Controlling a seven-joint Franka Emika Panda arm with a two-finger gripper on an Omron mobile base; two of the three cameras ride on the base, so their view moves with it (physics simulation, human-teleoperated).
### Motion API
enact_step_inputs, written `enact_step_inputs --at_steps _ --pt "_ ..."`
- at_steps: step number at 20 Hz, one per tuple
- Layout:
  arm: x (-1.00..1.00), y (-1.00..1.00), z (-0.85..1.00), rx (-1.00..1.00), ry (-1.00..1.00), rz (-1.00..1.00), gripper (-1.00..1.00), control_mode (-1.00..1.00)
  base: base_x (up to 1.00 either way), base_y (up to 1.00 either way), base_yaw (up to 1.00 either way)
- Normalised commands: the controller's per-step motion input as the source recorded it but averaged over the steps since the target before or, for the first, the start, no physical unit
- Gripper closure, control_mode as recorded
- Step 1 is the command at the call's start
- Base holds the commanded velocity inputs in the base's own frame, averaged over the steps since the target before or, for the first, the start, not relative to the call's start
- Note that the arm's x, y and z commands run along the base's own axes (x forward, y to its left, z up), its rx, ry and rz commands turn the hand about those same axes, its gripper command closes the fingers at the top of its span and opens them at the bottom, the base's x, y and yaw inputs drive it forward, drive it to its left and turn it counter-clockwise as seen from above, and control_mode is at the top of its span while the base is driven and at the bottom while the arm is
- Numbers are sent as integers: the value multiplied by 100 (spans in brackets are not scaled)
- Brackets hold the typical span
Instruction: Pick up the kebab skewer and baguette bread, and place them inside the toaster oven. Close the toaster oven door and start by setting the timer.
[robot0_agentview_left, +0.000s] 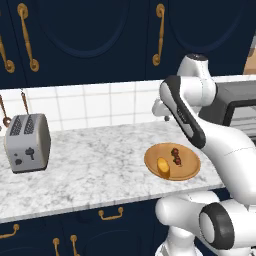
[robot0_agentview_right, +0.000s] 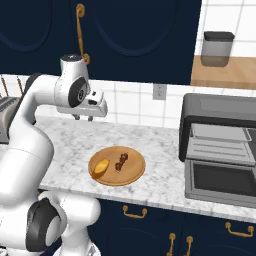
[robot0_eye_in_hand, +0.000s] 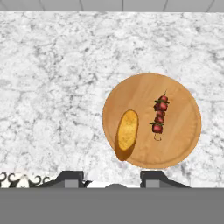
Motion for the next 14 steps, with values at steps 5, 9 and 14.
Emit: enact_step_inputs --at_steps 5,9,14 --pt "-40 -46 0 1 -4 0 -100 -100 0 0 0" --pt "-57 -100 -5 9 -8 0 -100 -100 0 0 0" --pt "-40 -100 -24 7 -10 0 -100 -100 0 0 0"
